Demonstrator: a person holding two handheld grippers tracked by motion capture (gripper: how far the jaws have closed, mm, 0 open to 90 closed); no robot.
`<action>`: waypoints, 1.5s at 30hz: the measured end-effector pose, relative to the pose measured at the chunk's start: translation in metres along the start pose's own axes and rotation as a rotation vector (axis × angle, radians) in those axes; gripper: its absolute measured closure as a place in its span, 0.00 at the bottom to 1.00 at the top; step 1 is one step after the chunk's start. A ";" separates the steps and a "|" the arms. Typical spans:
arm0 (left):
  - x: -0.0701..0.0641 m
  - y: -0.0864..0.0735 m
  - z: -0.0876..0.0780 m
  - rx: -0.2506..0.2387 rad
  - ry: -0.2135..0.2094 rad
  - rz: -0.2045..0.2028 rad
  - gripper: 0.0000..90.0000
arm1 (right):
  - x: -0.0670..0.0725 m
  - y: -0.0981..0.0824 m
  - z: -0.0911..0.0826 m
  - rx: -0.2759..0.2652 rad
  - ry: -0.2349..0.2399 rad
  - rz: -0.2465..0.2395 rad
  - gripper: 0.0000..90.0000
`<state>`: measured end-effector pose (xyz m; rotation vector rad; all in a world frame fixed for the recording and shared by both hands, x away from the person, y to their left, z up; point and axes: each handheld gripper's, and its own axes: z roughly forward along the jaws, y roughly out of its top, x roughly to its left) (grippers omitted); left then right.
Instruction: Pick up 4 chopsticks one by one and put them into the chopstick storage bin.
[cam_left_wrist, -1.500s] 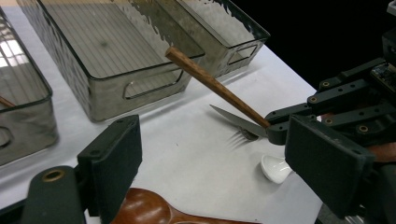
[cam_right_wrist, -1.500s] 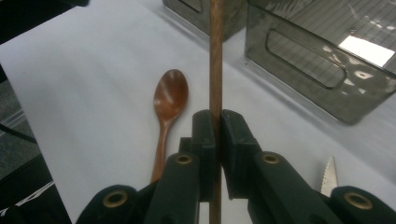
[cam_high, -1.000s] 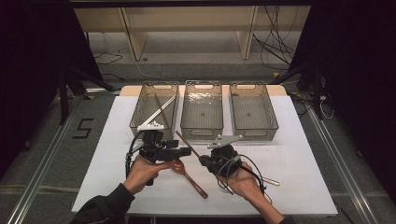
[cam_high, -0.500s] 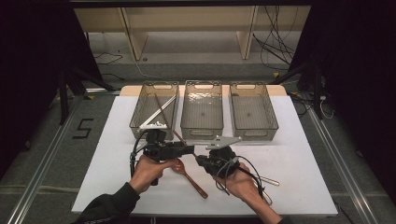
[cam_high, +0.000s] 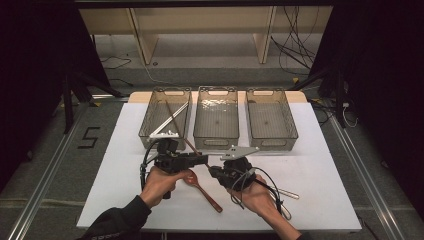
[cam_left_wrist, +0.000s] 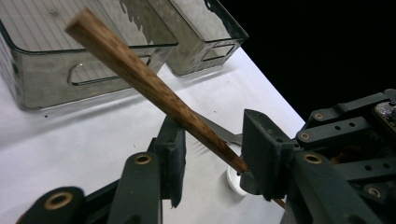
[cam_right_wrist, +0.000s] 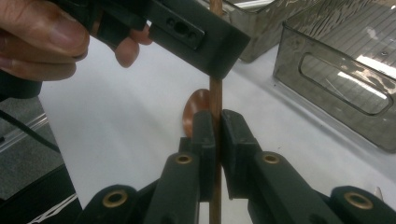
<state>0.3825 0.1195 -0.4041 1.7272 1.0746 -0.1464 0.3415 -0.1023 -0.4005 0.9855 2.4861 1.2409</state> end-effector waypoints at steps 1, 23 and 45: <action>0.000 0.000 0.000 -0.001 -0.001 0.000 0.68 | 0.000 0.000 0.000 -0.001 0.002 0.000 0.94; 0.001 0.000 -0.001 -0.033 -0.062 -0.026 0.83 | 0.000 0.000 -0.002 -0.033 0.012 0.004 0.95; 0.007 0.025 -0.023 -0.037 -0.091 0.006 0.93 | -0.021 -0.007 -0.020 -0.014 0.031 0.049 0.59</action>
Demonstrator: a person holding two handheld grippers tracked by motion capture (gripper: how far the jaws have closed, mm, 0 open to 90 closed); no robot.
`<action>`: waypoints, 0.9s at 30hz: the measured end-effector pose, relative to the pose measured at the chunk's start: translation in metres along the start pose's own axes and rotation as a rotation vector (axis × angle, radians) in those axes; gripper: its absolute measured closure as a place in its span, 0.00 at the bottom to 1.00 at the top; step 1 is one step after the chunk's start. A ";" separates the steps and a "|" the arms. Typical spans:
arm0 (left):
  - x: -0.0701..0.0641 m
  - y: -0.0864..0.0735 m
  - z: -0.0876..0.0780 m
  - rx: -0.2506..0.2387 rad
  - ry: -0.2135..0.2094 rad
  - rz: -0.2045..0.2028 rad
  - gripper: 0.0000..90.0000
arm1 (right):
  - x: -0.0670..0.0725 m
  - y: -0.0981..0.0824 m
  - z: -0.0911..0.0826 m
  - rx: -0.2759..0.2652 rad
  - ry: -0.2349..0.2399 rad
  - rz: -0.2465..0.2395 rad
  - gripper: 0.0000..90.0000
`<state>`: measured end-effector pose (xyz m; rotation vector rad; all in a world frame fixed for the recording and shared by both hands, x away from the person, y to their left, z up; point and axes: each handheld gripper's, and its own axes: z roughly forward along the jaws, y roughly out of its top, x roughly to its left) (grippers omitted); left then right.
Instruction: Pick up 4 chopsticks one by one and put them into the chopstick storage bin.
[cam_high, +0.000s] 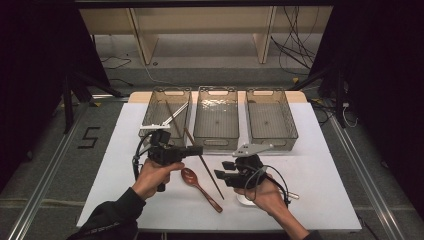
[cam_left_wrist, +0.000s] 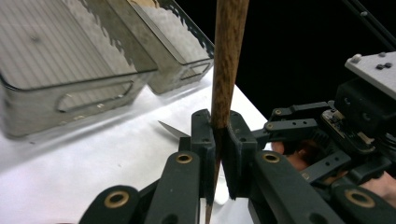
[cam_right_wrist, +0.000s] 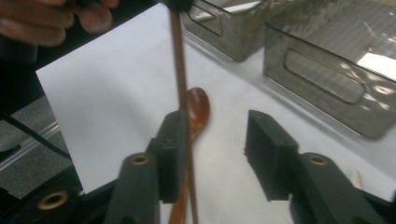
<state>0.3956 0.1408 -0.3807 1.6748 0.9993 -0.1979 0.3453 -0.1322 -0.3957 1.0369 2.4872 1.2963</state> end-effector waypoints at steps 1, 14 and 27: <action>0.001 0.002 -0.002 0.003 0.004 0.005 0.93 | -0.003 -0.001 -0.002 0.014 -0.001 0.002 0.56; 0.022 0.041 -0.035 -0.027 0.097 0.019 0.93 | -0.029 -0.020 -0.027 0.044 -0.058 0.038 0.40; 0.054 0.080 -0.063 -0.071 0.195 -0.017 0.93 | -0.034 -0.025 -0.031 0.046 -0.064 0.056 0.37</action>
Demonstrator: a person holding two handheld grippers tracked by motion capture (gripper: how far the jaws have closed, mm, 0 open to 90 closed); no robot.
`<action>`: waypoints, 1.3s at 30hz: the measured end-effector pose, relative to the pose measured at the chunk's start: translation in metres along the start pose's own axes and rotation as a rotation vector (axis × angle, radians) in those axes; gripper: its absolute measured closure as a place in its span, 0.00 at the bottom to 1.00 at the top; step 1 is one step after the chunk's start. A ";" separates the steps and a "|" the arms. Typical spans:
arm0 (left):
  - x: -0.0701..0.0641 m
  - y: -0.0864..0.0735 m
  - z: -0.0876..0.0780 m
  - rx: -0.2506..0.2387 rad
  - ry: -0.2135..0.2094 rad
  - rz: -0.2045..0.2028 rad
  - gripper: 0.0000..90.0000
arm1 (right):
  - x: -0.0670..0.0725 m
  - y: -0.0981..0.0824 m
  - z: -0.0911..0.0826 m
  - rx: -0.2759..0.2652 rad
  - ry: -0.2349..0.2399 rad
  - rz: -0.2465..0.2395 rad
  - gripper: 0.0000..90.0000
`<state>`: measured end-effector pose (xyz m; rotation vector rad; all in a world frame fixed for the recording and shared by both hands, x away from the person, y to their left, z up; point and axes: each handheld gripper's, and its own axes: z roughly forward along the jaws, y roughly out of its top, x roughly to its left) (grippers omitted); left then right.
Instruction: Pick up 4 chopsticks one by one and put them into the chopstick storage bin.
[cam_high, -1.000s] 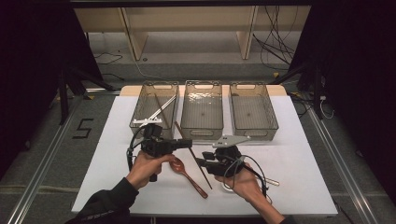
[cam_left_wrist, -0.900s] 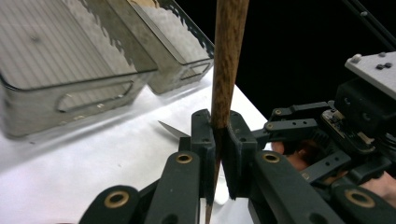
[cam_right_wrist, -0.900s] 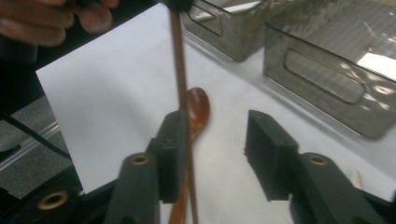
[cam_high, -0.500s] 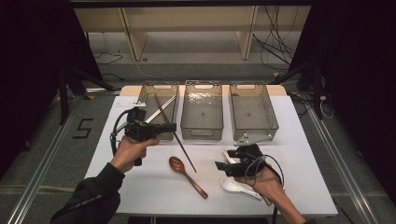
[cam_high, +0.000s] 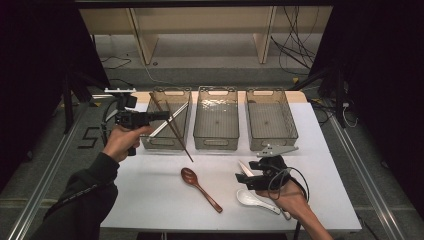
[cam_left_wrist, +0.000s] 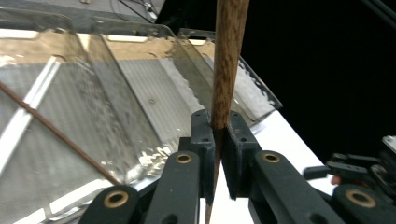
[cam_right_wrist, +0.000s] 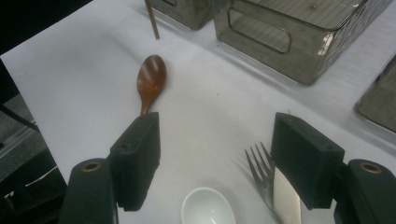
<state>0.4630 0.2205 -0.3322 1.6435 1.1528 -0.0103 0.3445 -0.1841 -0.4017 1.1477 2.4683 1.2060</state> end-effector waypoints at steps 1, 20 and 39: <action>0.003 0.003 -0.001 -0.002 0.007 -0.005 0.93 | 0.000 0.000 0.000 0.001 0.001 0.001 0.37; 0.023 0.055 -0.008 -0.028 0.095 -0.030 0.93 | -0.002 -0.002 0.001 0.006 0.008 0.008 0.37; 0.052 0.058 0.016 0.009 0.203 -0.073 0.93 | -0.001 -0.002 0.001 0.004 0.015 0.005 0.37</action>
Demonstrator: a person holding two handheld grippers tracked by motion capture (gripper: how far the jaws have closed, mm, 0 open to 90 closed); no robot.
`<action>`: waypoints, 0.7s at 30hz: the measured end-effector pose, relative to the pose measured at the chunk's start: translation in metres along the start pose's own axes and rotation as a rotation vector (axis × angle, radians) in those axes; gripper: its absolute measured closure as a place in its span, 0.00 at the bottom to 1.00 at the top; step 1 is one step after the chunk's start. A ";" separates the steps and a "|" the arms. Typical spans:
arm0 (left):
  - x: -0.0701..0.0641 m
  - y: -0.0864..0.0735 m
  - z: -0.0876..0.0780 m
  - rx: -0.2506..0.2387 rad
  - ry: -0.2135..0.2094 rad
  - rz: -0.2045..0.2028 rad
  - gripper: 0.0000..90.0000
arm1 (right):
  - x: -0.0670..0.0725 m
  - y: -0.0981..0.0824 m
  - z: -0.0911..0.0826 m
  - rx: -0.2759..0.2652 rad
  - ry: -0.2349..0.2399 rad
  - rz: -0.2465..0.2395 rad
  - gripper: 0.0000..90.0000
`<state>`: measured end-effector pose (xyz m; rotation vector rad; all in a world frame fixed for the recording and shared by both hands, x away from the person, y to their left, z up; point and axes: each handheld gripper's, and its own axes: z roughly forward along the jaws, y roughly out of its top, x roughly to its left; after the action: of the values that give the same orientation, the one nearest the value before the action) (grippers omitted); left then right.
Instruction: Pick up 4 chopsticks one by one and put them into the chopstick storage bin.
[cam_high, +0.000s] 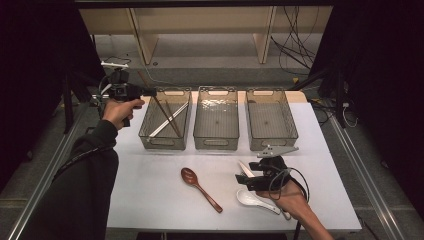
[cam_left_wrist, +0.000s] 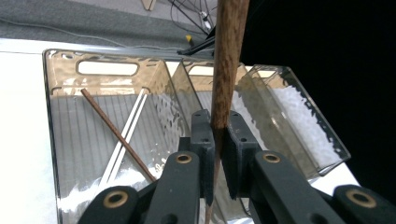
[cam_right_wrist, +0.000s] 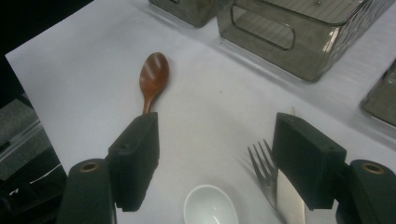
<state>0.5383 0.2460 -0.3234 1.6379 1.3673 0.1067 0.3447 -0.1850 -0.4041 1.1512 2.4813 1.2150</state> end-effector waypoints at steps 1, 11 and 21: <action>0.000 0.000 0.002 0.009 0.008 0.008 0.93 | 0.000 0.000 0.000 0.002 0.001 0.001 0.37; -0.002 -0.004 0.015 0.042 0.027 0.021 0.92 | 0.001 0.000 0.000 0.000 0.003 -0.003 0.37; 0.003 -0.011 0.025 0.079 0.038 0.012 0.92 | 0.001 0.000 0.000 0.001 0.003 -0.004 0.37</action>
<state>0.5468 0.2323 -0.3453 1.7173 1.4068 0.0927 0.3441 -0.1848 -0.4036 1.1446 2.4862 1.2152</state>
